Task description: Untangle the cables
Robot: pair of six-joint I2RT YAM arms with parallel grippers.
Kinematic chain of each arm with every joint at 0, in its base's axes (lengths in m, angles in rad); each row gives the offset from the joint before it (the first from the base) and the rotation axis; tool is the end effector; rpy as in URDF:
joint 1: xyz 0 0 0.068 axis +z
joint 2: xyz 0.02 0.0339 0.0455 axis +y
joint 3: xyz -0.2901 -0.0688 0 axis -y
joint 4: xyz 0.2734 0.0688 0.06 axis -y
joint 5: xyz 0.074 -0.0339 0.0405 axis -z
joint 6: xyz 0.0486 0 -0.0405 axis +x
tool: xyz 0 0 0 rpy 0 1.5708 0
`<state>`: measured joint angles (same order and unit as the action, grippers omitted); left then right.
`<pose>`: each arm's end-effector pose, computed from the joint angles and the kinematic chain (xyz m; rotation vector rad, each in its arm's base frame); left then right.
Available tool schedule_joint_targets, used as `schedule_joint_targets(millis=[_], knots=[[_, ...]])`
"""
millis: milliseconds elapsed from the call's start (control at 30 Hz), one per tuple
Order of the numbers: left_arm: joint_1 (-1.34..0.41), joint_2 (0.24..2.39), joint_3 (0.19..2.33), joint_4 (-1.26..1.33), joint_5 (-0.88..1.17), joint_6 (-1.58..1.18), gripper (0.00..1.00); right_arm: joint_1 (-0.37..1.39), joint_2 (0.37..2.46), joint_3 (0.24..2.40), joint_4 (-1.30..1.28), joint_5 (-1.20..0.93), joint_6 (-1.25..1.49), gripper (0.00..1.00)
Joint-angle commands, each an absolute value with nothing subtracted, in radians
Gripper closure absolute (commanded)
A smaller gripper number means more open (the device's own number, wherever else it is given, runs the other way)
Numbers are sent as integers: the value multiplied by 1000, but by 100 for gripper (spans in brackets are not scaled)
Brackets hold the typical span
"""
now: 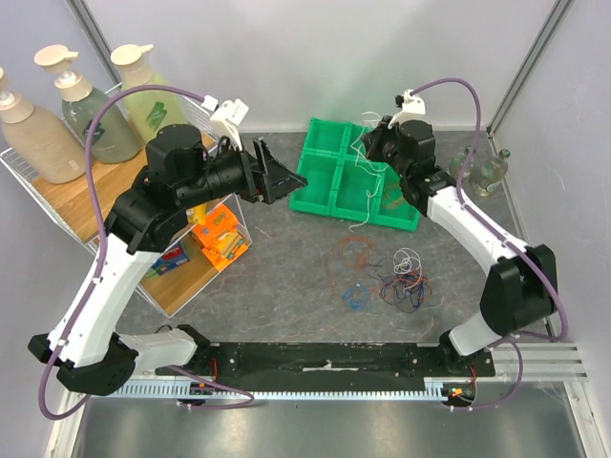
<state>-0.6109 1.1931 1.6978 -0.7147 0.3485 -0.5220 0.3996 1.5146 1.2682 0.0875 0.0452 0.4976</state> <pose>0.1874 -0.1515 0.5429 0.3534 1.8786 -1.1030 0.3735 0.1553 0.3753 0.1207 1.7658 0.6183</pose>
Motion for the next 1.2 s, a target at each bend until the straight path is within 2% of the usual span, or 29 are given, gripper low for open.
schedule_joint_targets(millis=[0, 400, 633, 867, 1167], knots=[[-609, 1131, 1680, -730, 376, -518, 25, 368, 1598, 1334, 261, 11, 523, 100], [-609, 1143, 1706, -750, 390, -483, 24, 356, 1841, 1632, 207, 3, 333, 100], [-609, 1154, 1713, -753, 390, -450, 24, 347, 1913, 1832, 117, -37, 333, 100], [-611, 1187, 1752, -758, 380, -382, 23, 348, 1902, 1698, 114, -40, 353, 100], [-609, 1200, 1767, -778, 342, -344, 23, 351, 1801, 1418, 69, -71, 550, 100]])
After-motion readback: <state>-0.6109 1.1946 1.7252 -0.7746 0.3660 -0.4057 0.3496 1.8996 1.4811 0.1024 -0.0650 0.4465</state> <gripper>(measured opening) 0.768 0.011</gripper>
